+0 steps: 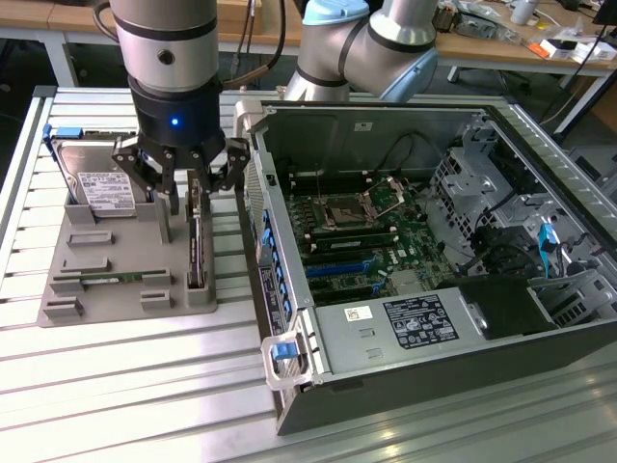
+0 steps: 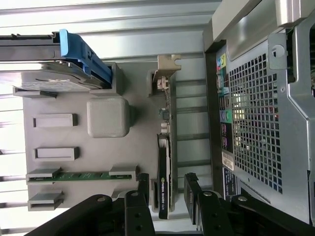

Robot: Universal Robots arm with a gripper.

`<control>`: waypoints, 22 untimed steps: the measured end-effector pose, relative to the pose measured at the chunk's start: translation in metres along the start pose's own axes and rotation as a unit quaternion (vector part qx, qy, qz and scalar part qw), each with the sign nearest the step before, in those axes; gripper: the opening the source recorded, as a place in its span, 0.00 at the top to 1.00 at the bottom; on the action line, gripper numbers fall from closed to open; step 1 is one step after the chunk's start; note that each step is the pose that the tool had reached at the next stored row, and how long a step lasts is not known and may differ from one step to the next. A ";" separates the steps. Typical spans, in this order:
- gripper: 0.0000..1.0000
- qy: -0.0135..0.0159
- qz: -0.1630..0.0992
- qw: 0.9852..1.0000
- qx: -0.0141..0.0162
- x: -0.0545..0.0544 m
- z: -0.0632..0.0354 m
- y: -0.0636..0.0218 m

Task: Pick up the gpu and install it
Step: 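Pick up the gpu and move the gpu toward the slot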

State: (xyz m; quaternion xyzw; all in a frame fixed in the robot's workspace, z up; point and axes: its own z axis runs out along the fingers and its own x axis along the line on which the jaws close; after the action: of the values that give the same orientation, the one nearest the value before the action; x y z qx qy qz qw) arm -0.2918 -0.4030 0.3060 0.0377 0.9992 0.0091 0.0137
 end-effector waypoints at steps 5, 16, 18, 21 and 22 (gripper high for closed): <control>0.58 0.000 0.000 1.000 0.000 0.000 0.0029 -0.0001; 0.58 0.000 0.000 1.000 0.001 0.000 0.0091 -0.0002; 0.58 0.000 0.000 1.000 0.002 0.000 0.0109 -0.0002; 0.58 0.000 0.000 1.000 0.002 0.000 0.0144 -0.0003; 0.58 0.000 0.000 1.000 0.002 0.000 0.0152 -0.0003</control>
State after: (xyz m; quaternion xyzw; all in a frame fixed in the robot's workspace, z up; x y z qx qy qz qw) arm -0.2918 -0.4030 0.2907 0.0377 0.9992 0.0071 0.0138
